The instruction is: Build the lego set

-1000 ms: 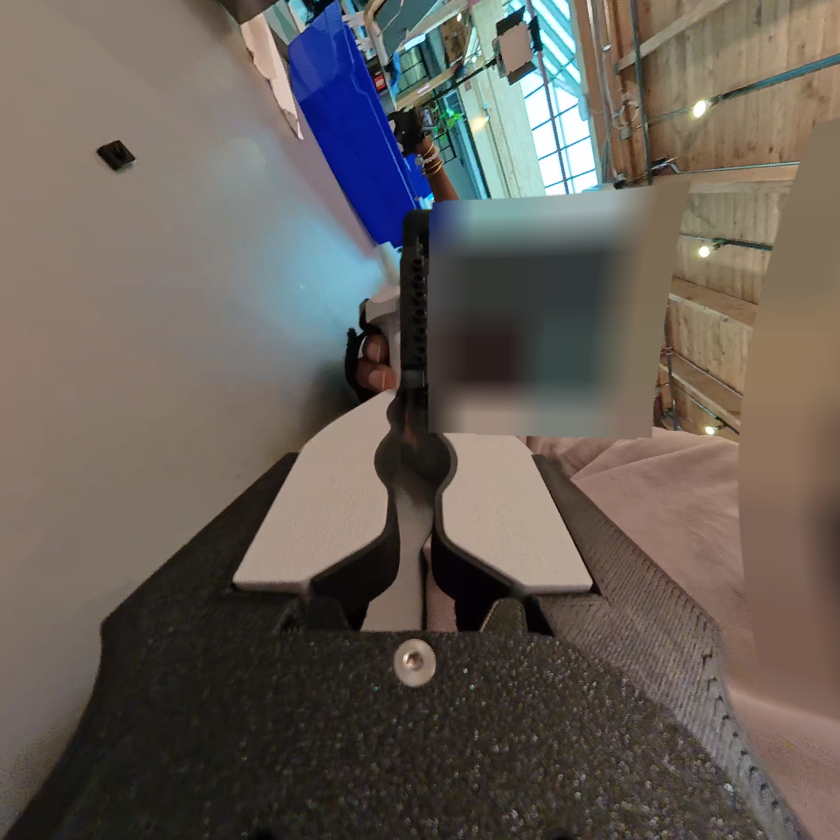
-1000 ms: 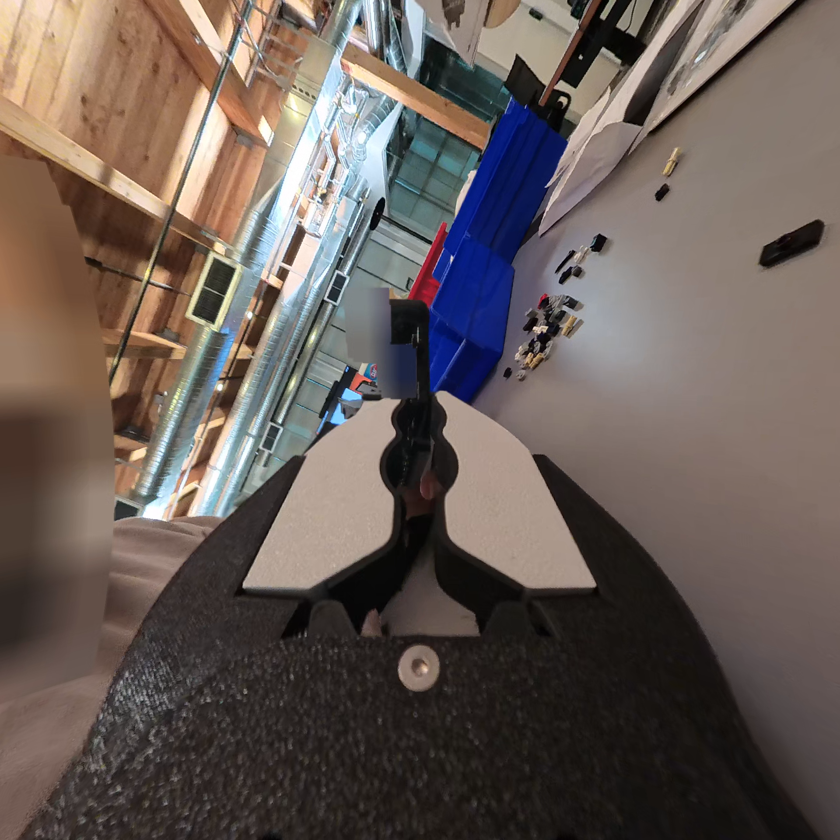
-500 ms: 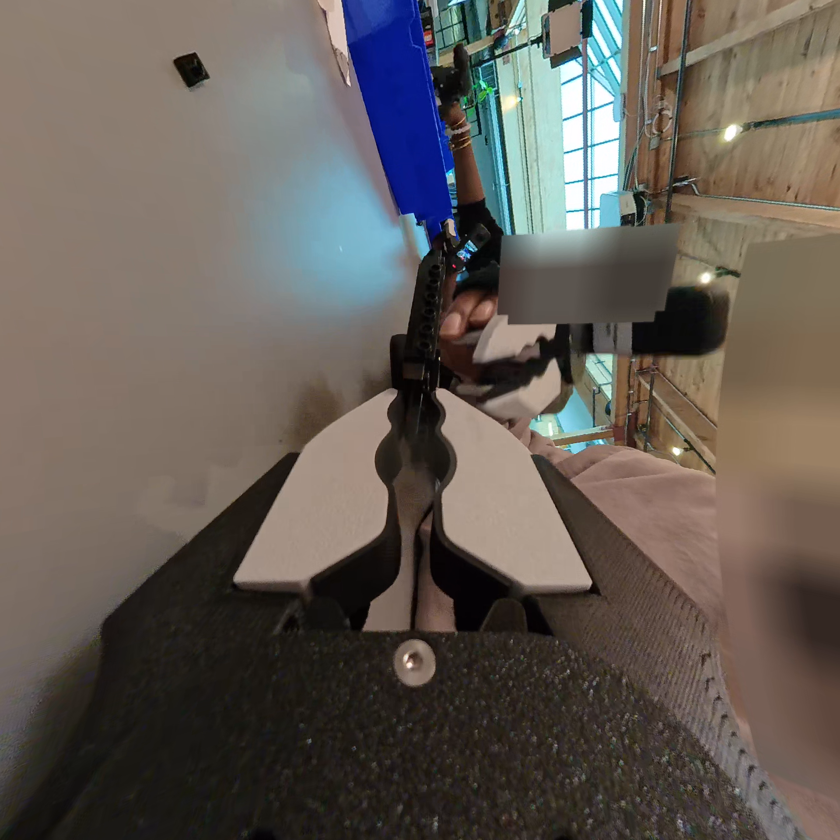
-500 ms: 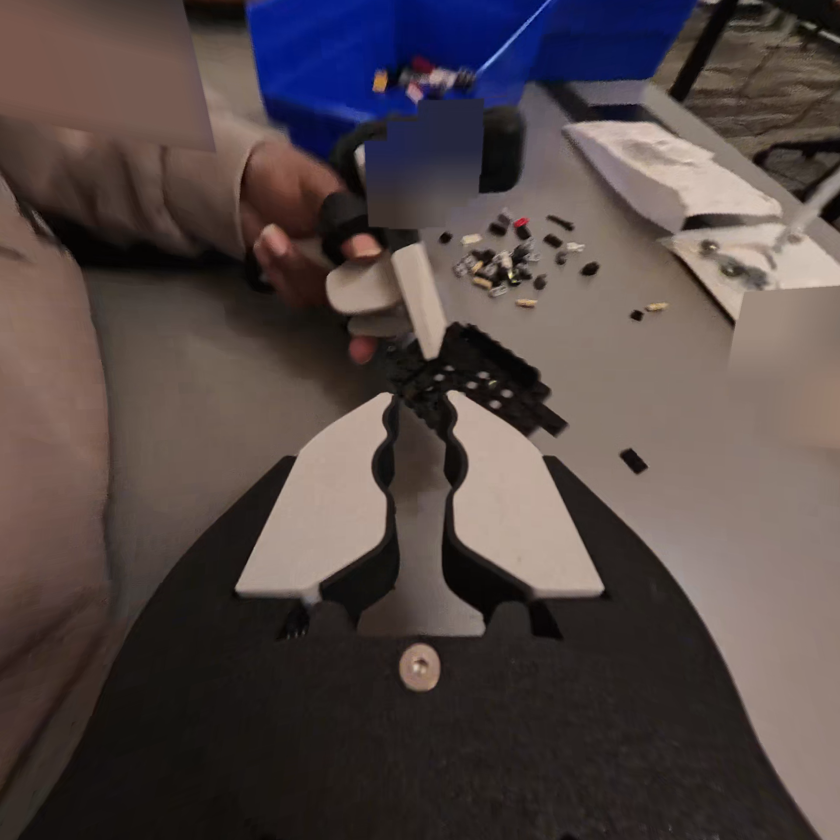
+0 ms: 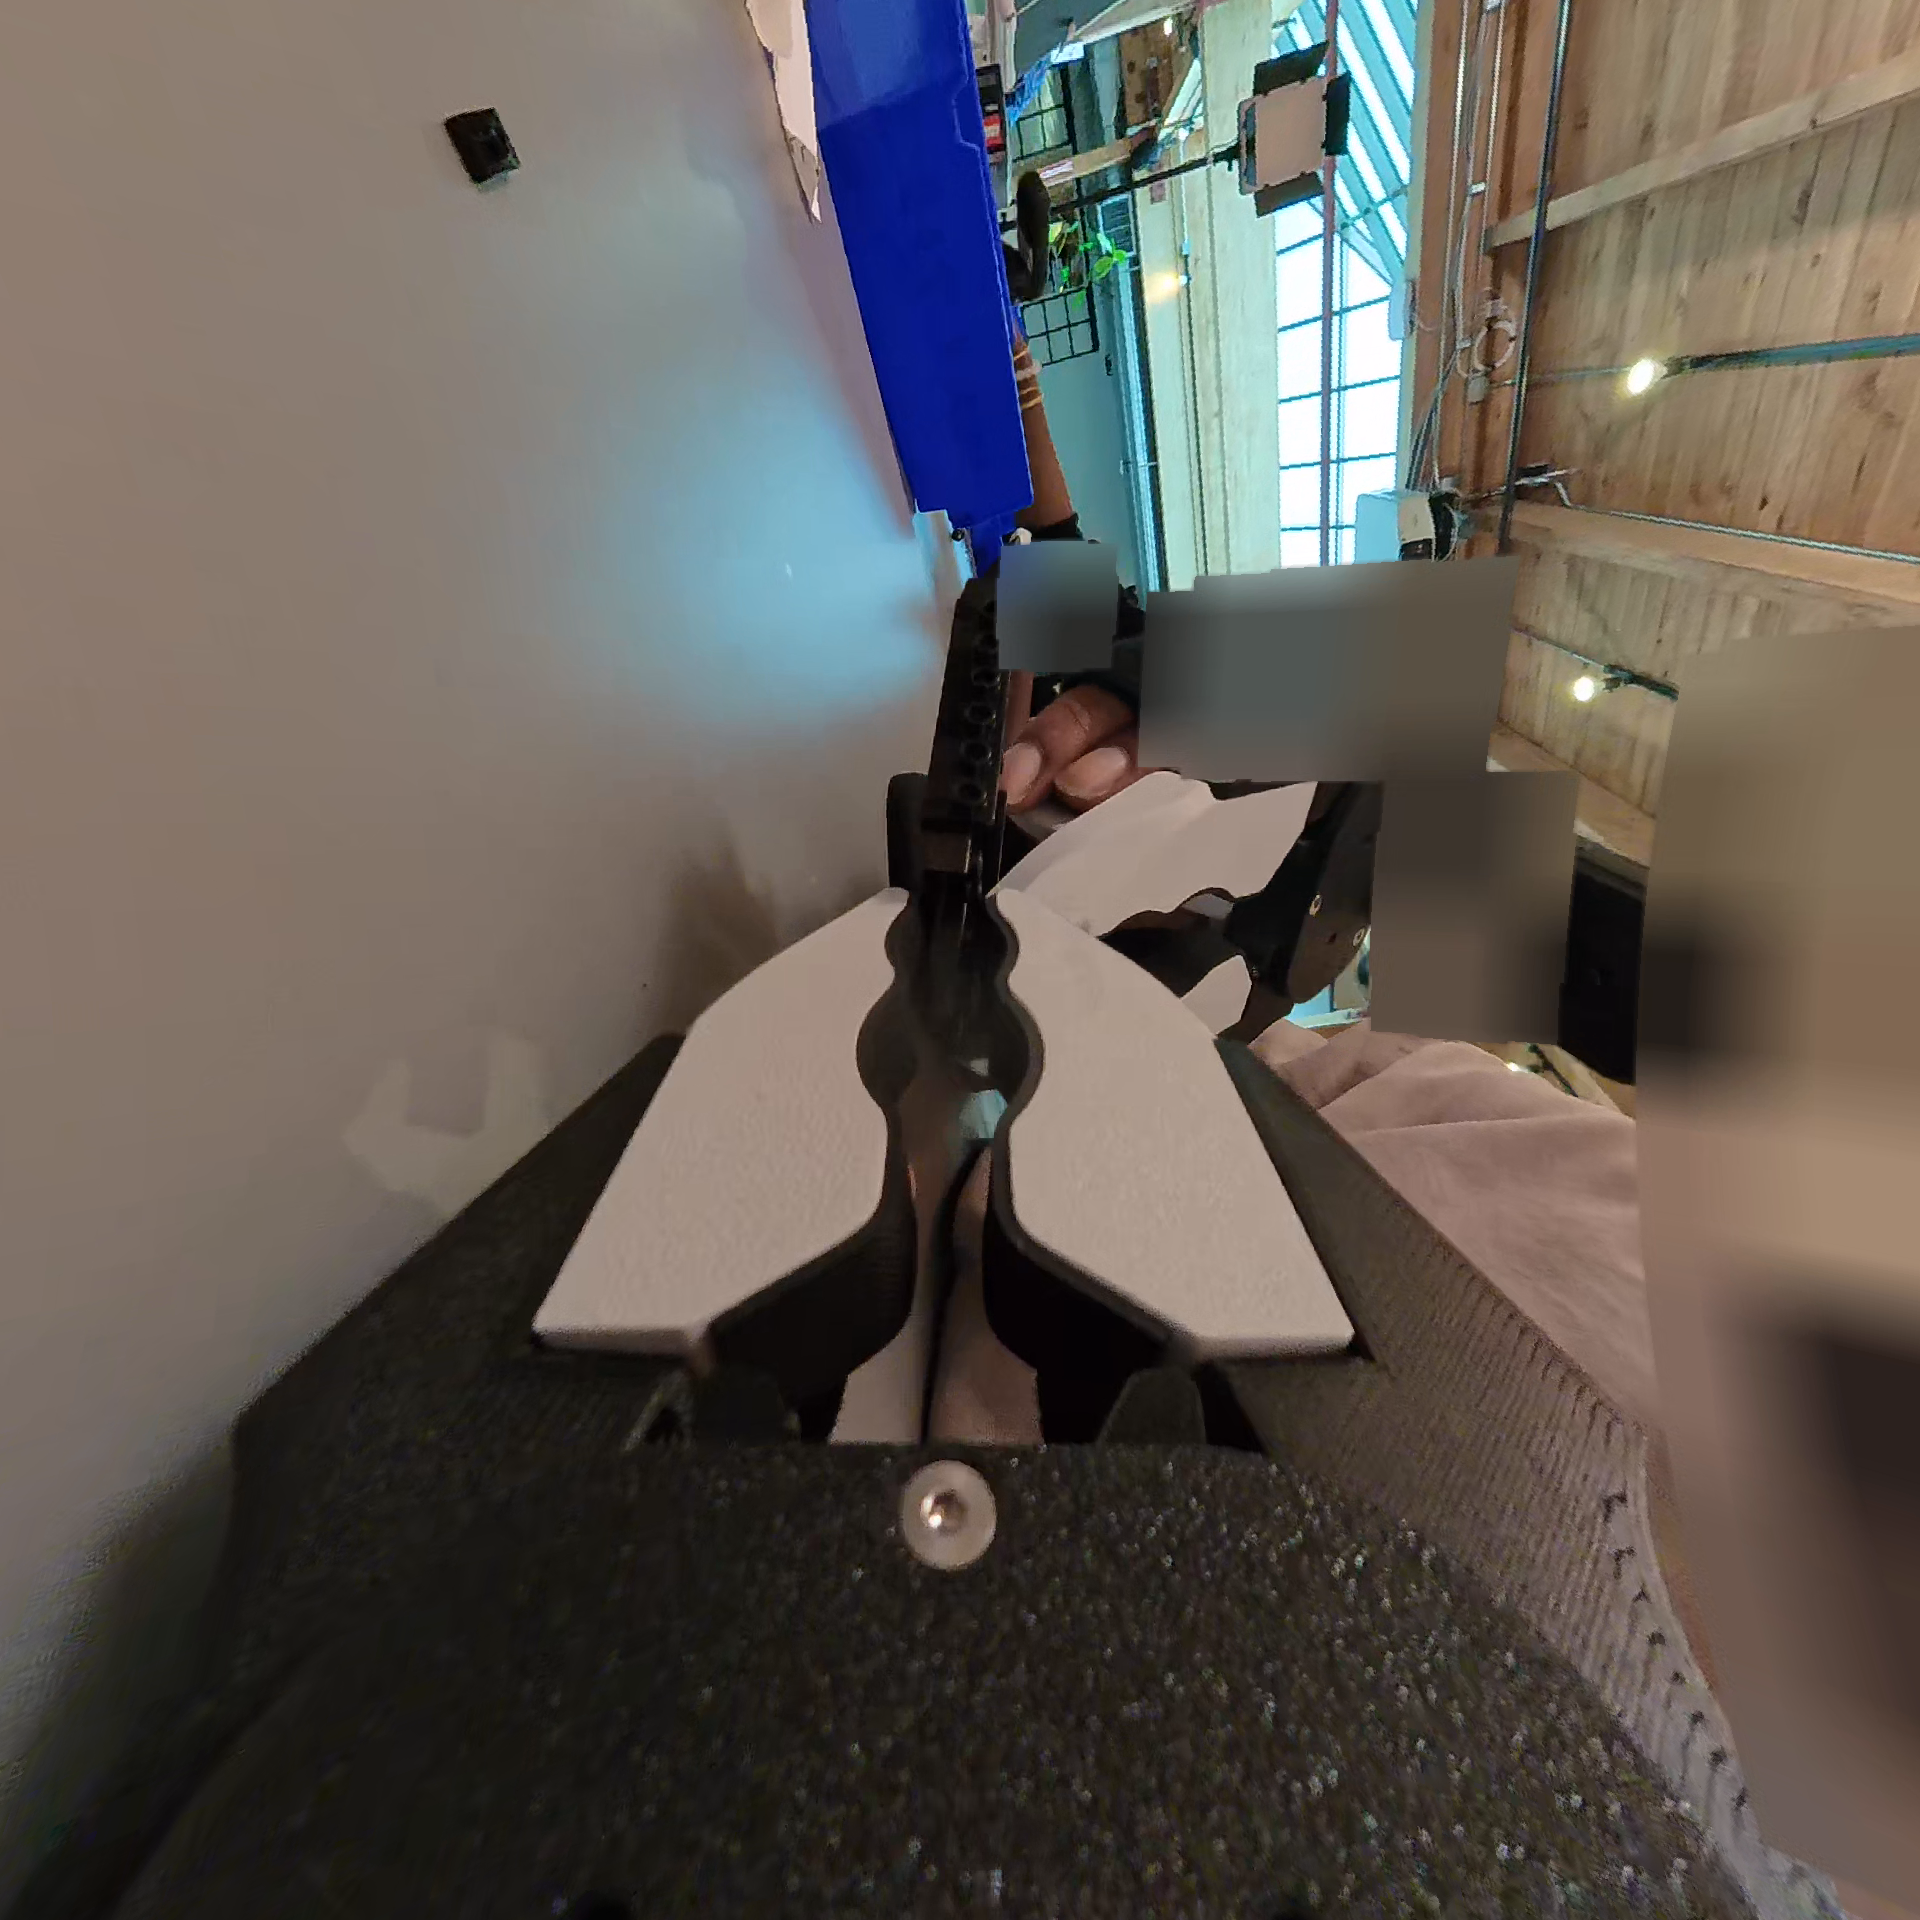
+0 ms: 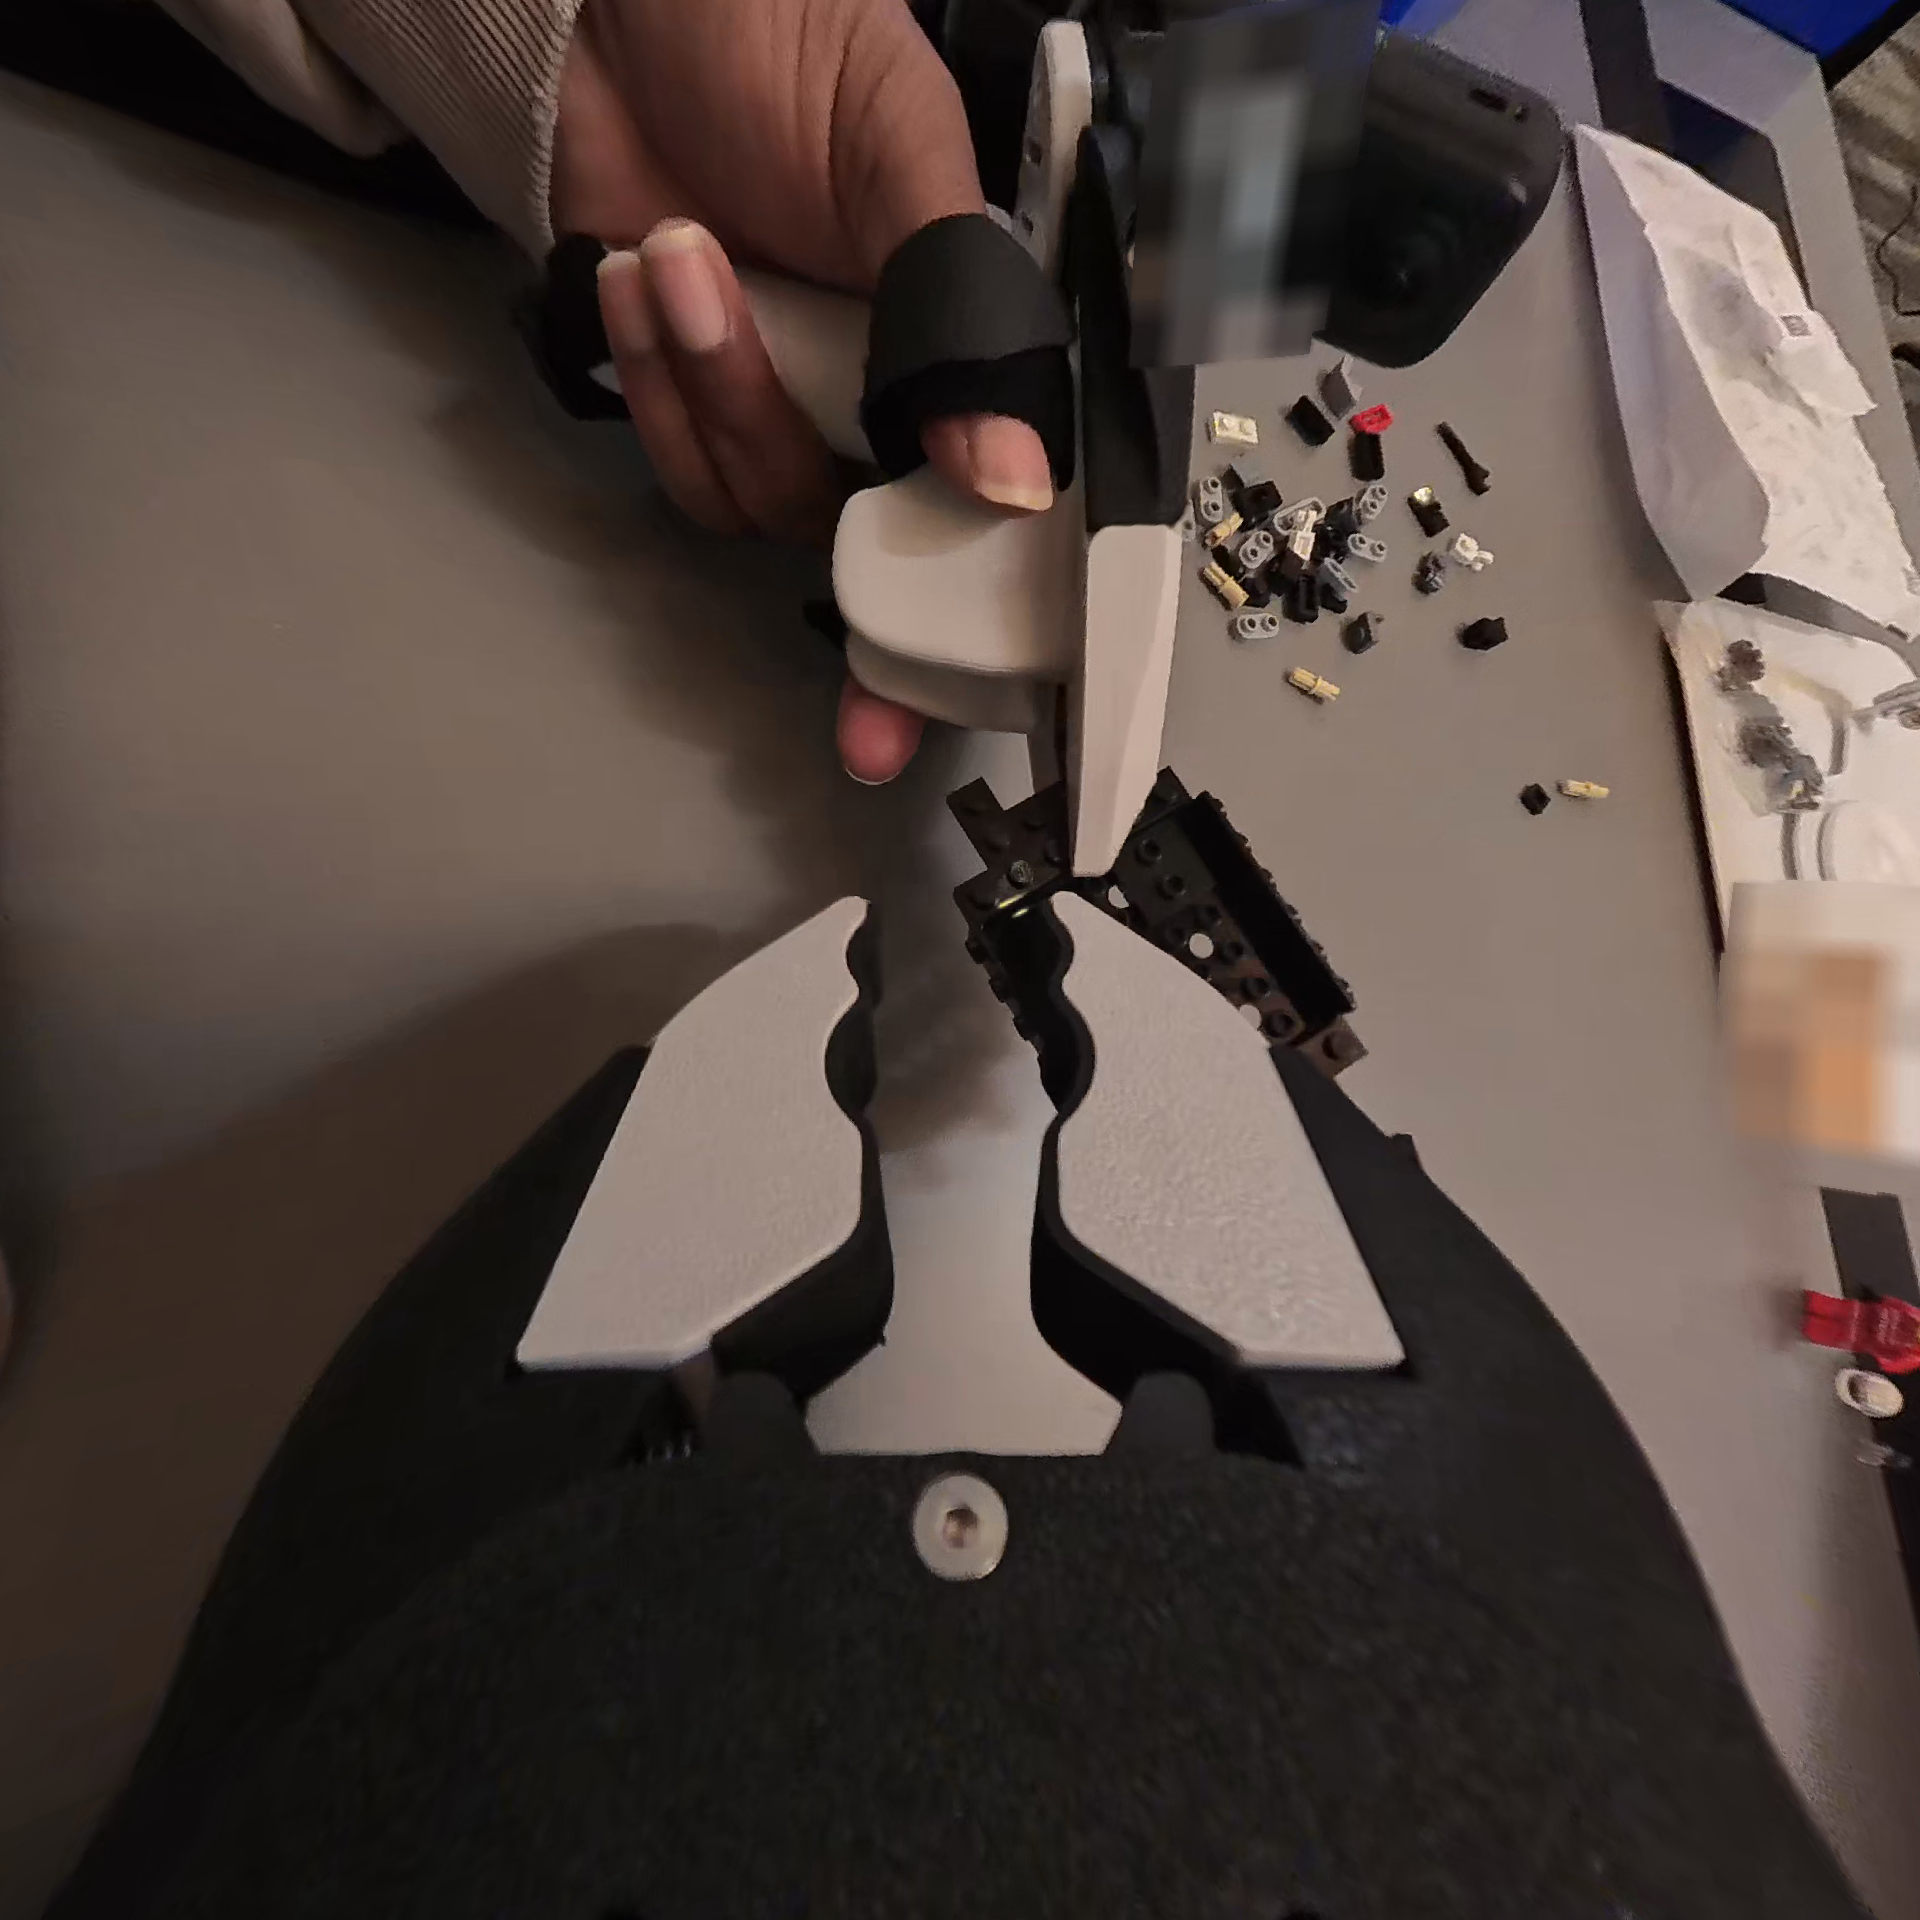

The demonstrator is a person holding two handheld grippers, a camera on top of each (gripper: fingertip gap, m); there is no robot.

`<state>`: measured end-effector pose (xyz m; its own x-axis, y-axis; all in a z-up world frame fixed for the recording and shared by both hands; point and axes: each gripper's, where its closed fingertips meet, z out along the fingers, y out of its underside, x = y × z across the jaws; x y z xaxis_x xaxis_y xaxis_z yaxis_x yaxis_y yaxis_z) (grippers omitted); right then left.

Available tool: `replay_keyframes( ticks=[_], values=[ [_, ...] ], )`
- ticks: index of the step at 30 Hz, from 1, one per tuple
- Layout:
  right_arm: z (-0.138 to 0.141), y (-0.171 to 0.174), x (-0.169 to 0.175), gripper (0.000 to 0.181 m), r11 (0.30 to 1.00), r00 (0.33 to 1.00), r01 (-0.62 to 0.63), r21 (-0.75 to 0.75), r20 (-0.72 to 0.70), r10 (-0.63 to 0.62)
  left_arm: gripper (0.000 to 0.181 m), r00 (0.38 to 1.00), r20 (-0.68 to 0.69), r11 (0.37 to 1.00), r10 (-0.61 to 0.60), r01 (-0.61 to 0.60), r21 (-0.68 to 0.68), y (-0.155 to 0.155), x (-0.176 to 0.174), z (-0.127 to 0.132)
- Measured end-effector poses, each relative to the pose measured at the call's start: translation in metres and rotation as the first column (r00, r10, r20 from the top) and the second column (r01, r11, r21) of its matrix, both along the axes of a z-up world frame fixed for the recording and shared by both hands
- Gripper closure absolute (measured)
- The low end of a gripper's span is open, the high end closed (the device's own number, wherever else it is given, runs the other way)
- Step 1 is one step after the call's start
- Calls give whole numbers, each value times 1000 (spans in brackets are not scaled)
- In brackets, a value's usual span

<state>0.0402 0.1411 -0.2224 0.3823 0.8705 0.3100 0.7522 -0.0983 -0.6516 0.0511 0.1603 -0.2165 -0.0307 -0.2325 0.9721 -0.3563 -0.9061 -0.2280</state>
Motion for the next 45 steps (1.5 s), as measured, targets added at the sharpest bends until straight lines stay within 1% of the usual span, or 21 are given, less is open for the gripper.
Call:
replay_keyframes(
  ticks=[7,12,15,17,19,20,21,23,24,26,28,29,30,32,33,34,35,37,40,42,45],
  values=[
    [-3,6,-1,154,999,998,20,39,58,-22,172,1000,2,996,19,-19,-89,1,1,-3],
    [-1,7,-2,154,998,998,19,54,59,-23,172,1000,16,993,25,-23,-116,2,0,-1],
    [0,8,-3,151,998,998,24,58,58,-27,172,999,24,991,33,-30,-129,4,0,0],
    [7,9,-2,149,997,999,42,60,8,-43,172,999,26,991,40,-36,-131,5,0,0],
    [22,10,1,149,995,990,88,39,-117,-83,172,998,27,990,53,-49,-132,7,-1,0],
    [31,9,3,149,993,972,120,10,-202,-115,172,998,28,990,60,-56,-132,8,-1,0],
    [39,9,6,149,987,942,157,-37,-296,-161,172,997,30,989,68,-64,-132,9,-2,1],
    [42,11,20,149,949,843,258,-182,-438,-313,172,996,31,989,83,-79,-127,11,-2,1],
    [37,11,27,149,913,777,305,-269,-484,-402,172,995,32,988,92,-87,-125,12,-2,2],
    [24,8,34,149,816,600,332,-473,-561,-570,172,993,33,987,112,-108,-116,14,-2,2],
    [15,8,35,149,712,405,296,-636,-592,-697,172,990,37,986,133,-128,-108,14,-1,4],
    [13,10,35,150,676,310,267,-687,-603,-735,172,989,34,985,143,-139,-98,15,-1,4],
    [11,12,34,149,645,236,237,-726,-601,-764,172,987,32,985,155,-151,-86,16,-1,3],
    [9,19,29,150,620,148,187,-762,-603,-784,172,984,33,983,172,-170,-72,17,-1,4],
    [11,22,24,150,615,114,149,-774,-605,-788,172,983,29,982,181,-179,-59,18,-1,3],
    [12,27,20,149,612,99,124,-781,-604,-791,172,981,25,981,191,-189,-49,19,-1,2],
    [11,31,18,149,612,97,121,-782,-604,-791,172,980,24,979,198,-196,-48,20,-1,2],
    [8,38,14,149,608,112,131,-783,-598,-794,172,979,21,978,204,-203,-43,21,-1,1],
    [3,44,14,153,603,113,142,-785,-592,-798,172,980,21,980,196,-195,-27,20,-1,1],
    [-1,43,11,154,604,140,148,-783,-588,-797,172,981,23,982,190,-190,-20,18,0,2],
    [0,43,11,160,620,157,155,-769,-601,-784,172,982,19,982,189,-189,-15,17,0,1]
  ],
)
